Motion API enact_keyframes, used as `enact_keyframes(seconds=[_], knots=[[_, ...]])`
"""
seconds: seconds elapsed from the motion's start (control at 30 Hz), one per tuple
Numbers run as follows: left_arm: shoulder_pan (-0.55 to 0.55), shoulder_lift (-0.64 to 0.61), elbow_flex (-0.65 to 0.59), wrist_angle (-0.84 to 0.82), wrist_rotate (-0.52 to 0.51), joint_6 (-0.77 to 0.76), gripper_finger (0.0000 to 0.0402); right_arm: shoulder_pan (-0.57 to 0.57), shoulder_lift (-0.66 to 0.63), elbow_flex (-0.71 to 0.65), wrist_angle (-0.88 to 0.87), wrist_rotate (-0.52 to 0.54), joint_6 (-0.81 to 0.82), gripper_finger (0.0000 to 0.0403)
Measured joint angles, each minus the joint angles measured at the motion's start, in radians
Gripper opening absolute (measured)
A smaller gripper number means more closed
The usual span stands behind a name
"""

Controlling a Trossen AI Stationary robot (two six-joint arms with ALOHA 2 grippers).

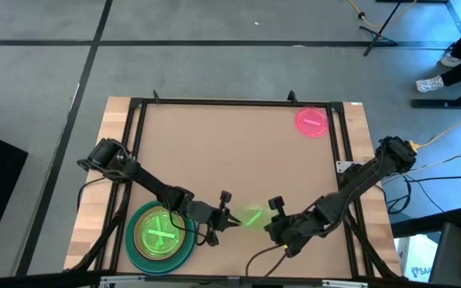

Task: Stack plastic plates
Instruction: Stack the light green plate on top of the light green plate

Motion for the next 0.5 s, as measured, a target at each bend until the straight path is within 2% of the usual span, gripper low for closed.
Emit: enact_keyframes(seconds=[0.07,0.17,0.3,0.43,0.5], knots=[[0.0,-0.002,0.0,-0.001,0.002,0.0,0.0012,0.0,0.0,0.0,-0.009,0.007,0.002,0.0025],[-0.005,-0.014,-0.001,-0.002,-0.003,-0.001,0.0006,0.0,0.0,0.004,-0.026,-0.005,0.003,0.0057],[-0.035,-0.058,-0.001,-0.014,-0.058,-0.002,0.0015,0.007,0.0,0.073,-0.161,-0.128,0.025,0.0086],[-0.092,-0.16,0.0,-0.143,-0.145,-0.031,0.0017,0.046,-0.001,0.131,-0.242,-0.102,0.055,0.0093],[-0.127,-0.224,0.0,-0.262,-0.203,-0.083,0.0017,0.077,-0.007,0.134,-0.278,-0.073,0.053,0.0093]])
